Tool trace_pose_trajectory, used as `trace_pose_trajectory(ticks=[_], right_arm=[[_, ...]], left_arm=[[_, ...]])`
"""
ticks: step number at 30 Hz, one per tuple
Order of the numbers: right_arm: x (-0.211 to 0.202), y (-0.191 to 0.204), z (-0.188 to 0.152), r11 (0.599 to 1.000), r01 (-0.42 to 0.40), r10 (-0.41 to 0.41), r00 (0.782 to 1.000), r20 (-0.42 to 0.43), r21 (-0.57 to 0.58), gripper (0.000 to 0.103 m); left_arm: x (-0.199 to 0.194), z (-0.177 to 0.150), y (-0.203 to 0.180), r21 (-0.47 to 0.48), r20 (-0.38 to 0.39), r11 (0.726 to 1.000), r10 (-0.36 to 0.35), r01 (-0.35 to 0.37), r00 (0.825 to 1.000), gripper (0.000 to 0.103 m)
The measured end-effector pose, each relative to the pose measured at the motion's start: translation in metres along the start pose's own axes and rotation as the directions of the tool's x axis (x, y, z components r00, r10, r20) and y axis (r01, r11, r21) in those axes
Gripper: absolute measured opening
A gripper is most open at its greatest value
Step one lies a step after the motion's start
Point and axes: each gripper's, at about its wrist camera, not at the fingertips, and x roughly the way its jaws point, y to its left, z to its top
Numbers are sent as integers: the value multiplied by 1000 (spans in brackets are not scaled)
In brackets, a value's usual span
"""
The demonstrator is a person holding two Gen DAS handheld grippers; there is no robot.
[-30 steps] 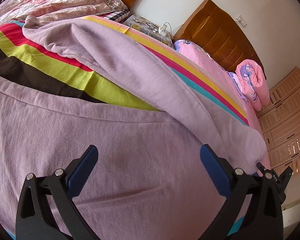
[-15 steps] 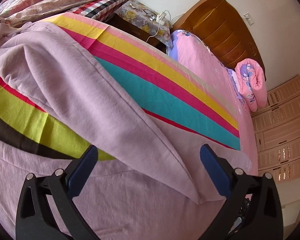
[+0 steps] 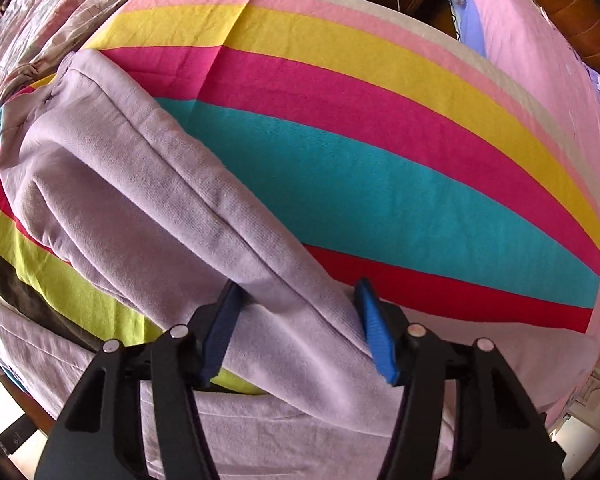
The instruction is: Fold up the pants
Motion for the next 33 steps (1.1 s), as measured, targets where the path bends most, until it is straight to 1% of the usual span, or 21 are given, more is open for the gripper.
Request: trace_pose_trajectory(ticks=[1, 2, 3, 4, 6, 7, 9, 12, 13, 15, 18, 21, 22, 24, 25, 26, 27, 28, 30, 32, 33], right_arm=[[-1, -2, 0, 1000, -9, 9, 1000, -3, 3, 44], [-1, -4, 1, 1000, -16, 16, 1000, -6, 4, 44], [-2, -6, 1, 1000, -19, 19, 1000, -8, 2, 44], [-2, -7, 1, 1000, -22, 22, 1000, -10, 1, 44], [-3, -11, 2, 1000, -27, 27, 1000, -11, 5, 44], [-4, -12, 2, 1000, -29, 29, 1000, -11, 8, 44], [-5, -14, 3, 1000, -29, 29, 999, -16, 8, 44], [-6, -14, 3, 1000, -20, 21, 1000, -23, 6, 46], [-7, -14, 3, 1000, -17, 17, 1000, -25, 3, 48], [-8, -12, 2, 1000, -14, 14, 1000, -23, -1, 51], [-10, -12, 2, 1000, -18, 18, 1000, -20, 9, 52], [-11, -12, 3, 1000, -15, 15, 1000, -19, 16, 51], [-10, -11, 3, 1000, -7, 8, 1000, -20, 15, 52], [-10, -12, 4, 1000, -5, 6, 1000, -13, 25, 51], [-10, -12, 4, 1000, -3, 3, 1000, -12, 30, 51], [-11, -12, 4, 1000, 5, -5, 1000, -9, 31, 50], [-13, -10, 5, 999, 32, -32, 999, 0, 25, 35], [-13, -9, 8, 999, 53, -53, 999, 9, 12, 14], [-15, -2, 20, 999, 34, -34, 999, 15, -12, 11], [-18, 20, 44, 998, 23, -21, 999, 31, -65, 10], [-18, 34, 60, 995, 16, -13, 999, 34, -98, 10]], left_arm=[[-4, -6, 2, 13, 13, 1000, -4, 4, 1000, 44], [-9, -14, 6, 23, 30, 1000, -17, 16, 999, 39], [-15, -25, 13, 29, 45, 999, -28, 27, 999, 28], [-20, -37, 19, 36, 65, 999, -37, 35, 997, 24], [-25, -64, 38, 27, 117, 998, -61, 58, 991, 23], [-25, -75, 50, 6, 130, 996, -91, 91, 987, 22], [-22, -92, 78, -49, 154, 984, -164, 173, 974, 23], [-14, -96, 101, -91, 188, 965, -226, 246, 956, 34], [-9, -94, 103, -100, 186, 963, -228, 250, 956, 39], [-3, -87, 105, -103, 191, 957, -249, 272, 949, 40], [10, -74, 91, -100, 219, 946, -282, 309, 934, 50], [18, -64, 79, -88, 254, 937, -307, 338, 917, 50], [20, -59, 74, -81, 259, 938, -308, 338, 915, 46], [19, -56, 65, -59, 267, 945, -297, 323, 917, 23], [15, -57, 60, -48, 284, 946, -296, 322, 912, 17], [9, -61, 56, -35, 312, 947, -294, 320, 903, 14], [2, -66, 55, -22, 344, 947, -293, 320, 892, 11], [-4, -69, 56, -10, 375, 942, -308, 336, 875, 9], [-20, -75, 58, 22, 412, 929, -344, 369, 844, 8], [-39, -79, 62, 53, 424, 920, -374, 389, 825, 8], [-49, -72, 60, 69, 426, 912, -393, 404, 815, 8]])
